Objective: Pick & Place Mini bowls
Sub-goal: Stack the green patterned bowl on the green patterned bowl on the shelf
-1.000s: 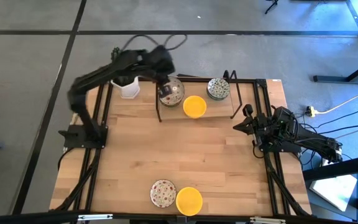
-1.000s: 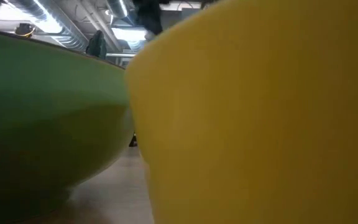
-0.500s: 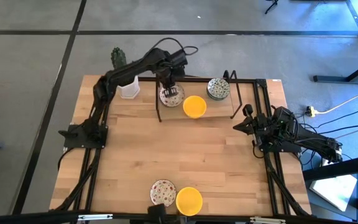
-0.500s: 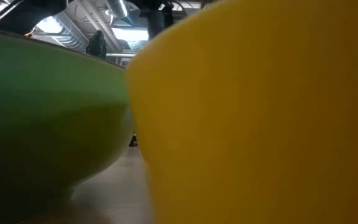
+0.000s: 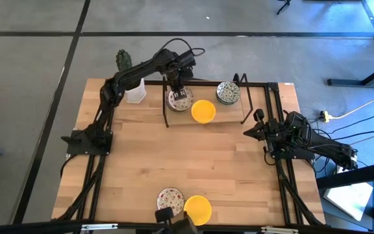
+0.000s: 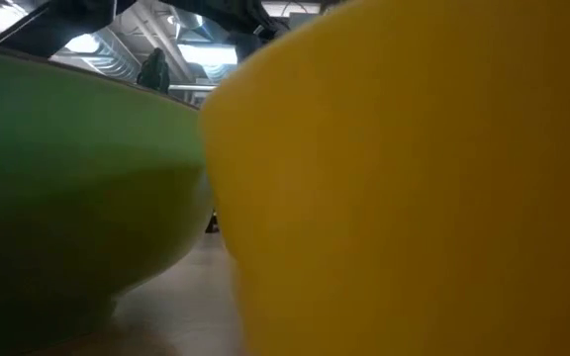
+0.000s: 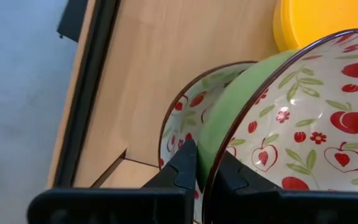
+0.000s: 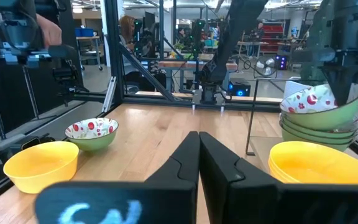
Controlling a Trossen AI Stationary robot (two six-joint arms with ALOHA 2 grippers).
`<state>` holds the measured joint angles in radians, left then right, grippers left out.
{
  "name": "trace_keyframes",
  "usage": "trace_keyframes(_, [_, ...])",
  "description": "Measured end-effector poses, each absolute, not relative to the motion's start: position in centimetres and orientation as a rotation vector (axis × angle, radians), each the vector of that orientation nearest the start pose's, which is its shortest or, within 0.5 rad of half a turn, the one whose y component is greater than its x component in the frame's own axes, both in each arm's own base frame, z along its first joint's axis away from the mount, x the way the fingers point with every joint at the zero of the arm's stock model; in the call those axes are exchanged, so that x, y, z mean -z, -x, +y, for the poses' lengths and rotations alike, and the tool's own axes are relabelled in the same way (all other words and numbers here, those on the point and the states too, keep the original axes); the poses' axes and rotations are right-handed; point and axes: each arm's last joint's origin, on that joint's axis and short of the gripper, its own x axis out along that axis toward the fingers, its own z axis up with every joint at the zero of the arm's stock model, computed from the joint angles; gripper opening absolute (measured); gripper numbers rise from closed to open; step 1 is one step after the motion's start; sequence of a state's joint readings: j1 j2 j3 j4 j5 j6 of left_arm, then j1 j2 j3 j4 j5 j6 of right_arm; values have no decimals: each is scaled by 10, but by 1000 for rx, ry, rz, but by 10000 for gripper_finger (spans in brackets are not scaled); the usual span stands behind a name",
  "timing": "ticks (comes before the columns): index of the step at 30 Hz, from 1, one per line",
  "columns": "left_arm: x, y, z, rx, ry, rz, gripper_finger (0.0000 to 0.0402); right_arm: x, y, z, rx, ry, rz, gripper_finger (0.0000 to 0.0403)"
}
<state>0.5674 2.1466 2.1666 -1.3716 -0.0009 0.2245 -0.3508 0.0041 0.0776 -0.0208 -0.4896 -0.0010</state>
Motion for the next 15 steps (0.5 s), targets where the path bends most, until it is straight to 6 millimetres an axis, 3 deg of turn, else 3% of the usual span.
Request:
trace_keyframes(6, [-284,-361,240,-319,230,1369,12,-187,-88,-18,-139,23,-48,12])
trace_keyframes(15, [-279,-362,237,-320,258,1403,18,-187,-88,-18,-140,11,-44,12])
